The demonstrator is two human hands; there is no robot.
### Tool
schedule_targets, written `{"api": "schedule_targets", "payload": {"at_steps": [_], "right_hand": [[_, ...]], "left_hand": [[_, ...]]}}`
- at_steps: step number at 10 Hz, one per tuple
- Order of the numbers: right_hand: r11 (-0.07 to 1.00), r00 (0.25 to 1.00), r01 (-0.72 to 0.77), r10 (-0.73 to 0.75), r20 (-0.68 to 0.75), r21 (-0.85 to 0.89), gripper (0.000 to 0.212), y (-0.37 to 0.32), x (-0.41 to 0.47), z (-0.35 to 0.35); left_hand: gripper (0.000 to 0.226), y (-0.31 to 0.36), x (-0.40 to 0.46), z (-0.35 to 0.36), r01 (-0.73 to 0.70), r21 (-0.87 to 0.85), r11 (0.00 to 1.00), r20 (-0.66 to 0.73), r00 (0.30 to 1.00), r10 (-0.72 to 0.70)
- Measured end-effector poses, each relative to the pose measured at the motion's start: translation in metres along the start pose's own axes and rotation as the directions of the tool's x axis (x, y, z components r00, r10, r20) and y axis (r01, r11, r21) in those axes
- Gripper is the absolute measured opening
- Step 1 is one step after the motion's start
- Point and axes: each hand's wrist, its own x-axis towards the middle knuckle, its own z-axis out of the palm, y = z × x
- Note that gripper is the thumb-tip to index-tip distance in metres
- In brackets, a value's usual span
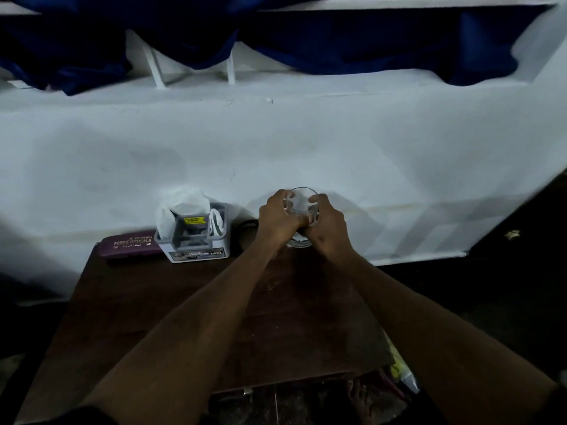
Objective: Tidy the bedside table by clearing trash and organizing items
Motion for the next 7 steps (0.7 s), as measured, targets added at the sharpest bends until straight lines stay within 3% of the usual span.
{"api": "schedule_targets", "payload": {"at_steps": [4, 5, 6, 7], "right_hand": [[1.000, 1.000, 0.013, -0.013, 0.000, -0.009, 0.057, 0.012, 0.006, -0.008], [1.000, 1.000, 0.024, -0.024, -0.001, -0.009, 0.061, 0.015, 0.007, -0.007], [1.000, 0.999, 0.025, -0.025, 0.033, -0.002, 0.080, 0.011, 0.005, -0.009], [1.000, 0.999, 0.024, -0.023, 0.029, -0.003, 0.097, 0.017, 0.002, -0.020]], "left_hand": [[0.061, 0.003, 0.003, 0.007, -0.039, -0.034, 0.999, 0.053, 0.998, 0.040], [0.076, -0.001, 0.005, 0.004, -0.006, -0.045, 0.999, 0.103, 0.995, 0.011], [0.094, -0.004, 0.005, -0.011, 0.037, -0.081, 0.996, 0.127, 0.992, -0.027], [0.092, -0.014, -0.001, -0.036, 0.048, -0.126, 0.991, 0.091, 0.995, -0.037]]}}
